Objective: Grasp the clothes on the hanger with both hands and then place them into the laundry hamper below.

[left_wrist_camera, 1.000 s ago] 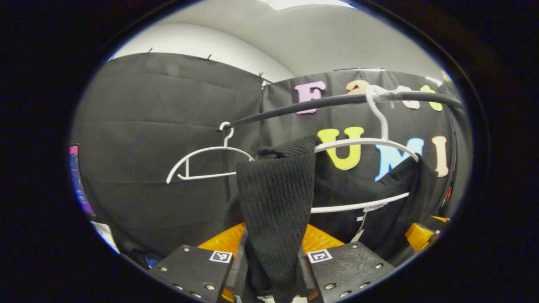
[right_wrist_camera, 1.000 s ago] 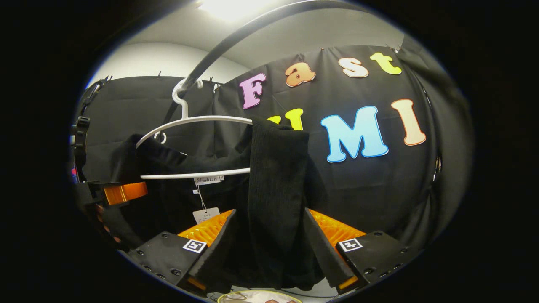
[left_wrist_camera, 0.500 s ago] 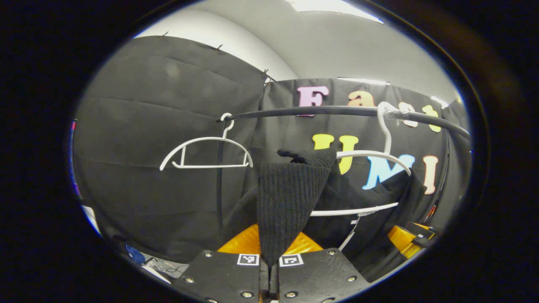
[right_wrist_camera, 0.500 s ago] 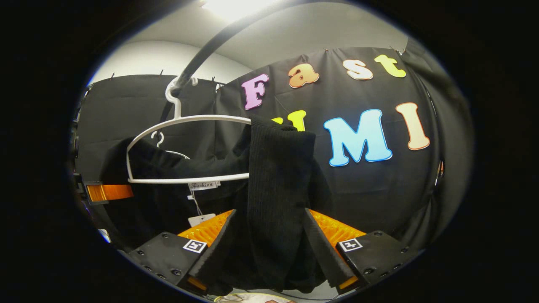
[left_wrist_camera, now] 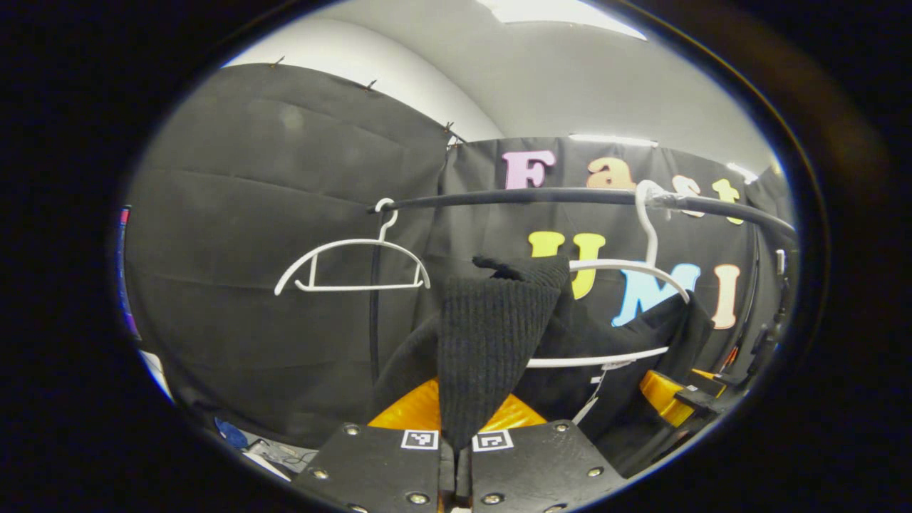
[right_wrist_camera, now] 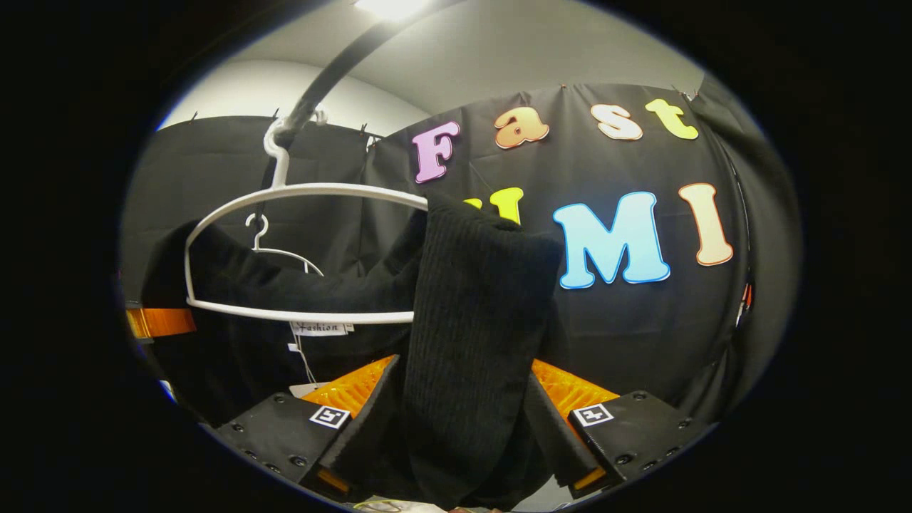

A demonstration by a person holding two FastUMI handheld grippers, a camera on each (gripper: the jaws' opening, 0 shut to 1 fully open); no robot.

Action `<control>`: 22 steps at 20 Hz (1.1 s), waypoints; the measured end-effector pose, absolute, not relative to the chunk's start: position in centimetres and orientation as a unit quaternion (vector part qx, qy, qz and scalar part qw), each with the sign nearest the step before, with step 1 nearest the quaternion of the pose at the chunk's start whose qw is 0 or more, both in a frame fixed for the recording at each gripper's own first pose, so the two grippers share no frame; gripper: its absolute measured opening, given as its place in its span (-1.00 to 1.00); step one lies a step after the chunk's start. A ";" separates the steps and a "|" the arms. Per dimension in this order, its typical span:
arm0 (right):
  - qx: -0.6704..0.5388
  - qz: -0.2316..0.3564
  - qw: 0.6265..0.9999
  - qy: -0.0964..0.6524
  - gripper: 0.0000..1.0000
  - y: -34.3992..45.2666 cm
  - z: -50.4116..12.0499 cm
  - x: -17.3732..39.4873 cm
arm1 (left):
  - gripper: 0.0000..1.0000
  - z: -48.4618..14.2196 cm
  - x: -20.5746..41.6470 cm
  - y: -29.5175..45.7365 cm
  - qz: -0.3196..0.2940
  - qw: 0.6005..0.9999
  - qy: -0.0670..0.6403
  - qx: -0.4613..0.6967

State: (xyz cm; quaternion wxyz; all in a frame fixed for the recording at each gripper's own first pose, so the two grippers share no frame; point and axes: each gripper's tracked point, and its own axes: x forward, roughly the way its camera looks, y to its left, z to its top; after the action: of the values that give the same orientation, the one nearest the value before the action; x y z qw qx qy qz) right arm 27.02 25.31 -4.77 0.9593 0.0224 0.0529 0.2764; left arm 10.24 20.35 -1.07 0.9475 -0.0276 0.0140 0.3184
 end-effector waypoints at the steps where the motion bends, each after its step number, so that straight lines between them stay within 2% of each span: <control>1: 0.019 0.273 0.960 0.052 0.95 25.3 -4.8 27.4 | -0.94 -1.2 10.2 20.5 0.318 0.948 0.014 -0.030; 3: 0.011 0.275 0.960 0.045 0.95 25.2 -4.8 27.9 | -0.94 -1.3 10.3 20.4 0.314 0.949 0.016 -0.032; 4: 0.000 0.273 0.961 0.041 0.82 25.1 -4.9 28.1 | -0.94 -1.3 10.2 20.3 0.311 0.950 0.019 -0.035; 8: -0.018 0.277 0.960 0.038 -0.44 24.8 -5.4 29.2 | -0.94 -0.9 9.4 20.0 0.302 0.952 0.023 -0.037; 10: -0.005 0.293 0.955 0.040 -0.77 25.0 -5.3 29.5 | -0.94 -0.9 9.2 19.7 0.299 0.953 0.027 -0.037; 11: -0.004 0.295 0.955 0.041 -0.84 24.5 -5.3 29.6 | -0.94 -1.0 9.2 19.6 0.297 0.954 0.029 -0.036; 13: 0.010 0.316 0.947 0.054 -0.84 24.9 -5.3 29.9 | -0.94 -0.8 8.9 19.2 0.291 0.956 0.037 -0.032; 14: 0.012 0.321 0.945 0.058 -0.96 24.6 -5.2 30.0 | -0.94 -0.6 8.6 18.9 0.285 0.957 0.042 -0.032; 16: 0.010 0.317 0.947 0.049 -0.98 23.9 -4.7 30.8 | -0.94 -0.3 8.4 18.4 0.270 0.961 0.046 -0.043; 17: 0.002 0.317 0.947 0.044 -0.91 23.7 -4.5 31.1 | -0.96 -0.4 8.4 18.3 0.261 0.963 0.048 -0.054; 18: -0.009 0.316 0.948 0.040 -0.98 23.6 -4.7 31.2 | -0.96 -0.3 8.3 18.1 0.253 0.964 0.050 -0.065; 20: -0.012 0.313 0.949 0.032 -0.90 23.1 -4.3 31.6 | -0.96 0.7 7.9 18.3 0.239 0.967 0.042 -0.082; 22: -0.003 0.308 0.951 0.026 -0.96 22.5 -3.8 31.8 | -0.96 1.7 7.2 18.7 0.235 0.967 0.035 -0.087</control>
State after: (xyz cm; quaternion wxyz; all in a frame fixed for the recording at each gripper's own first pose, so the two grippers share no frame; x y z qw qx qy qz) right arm 31.76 22.51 -3.80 0.9509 -0.0034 0.0264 0.3084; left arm 7.21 18.69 1.68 0.9675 -0.0870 0.0354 0.2349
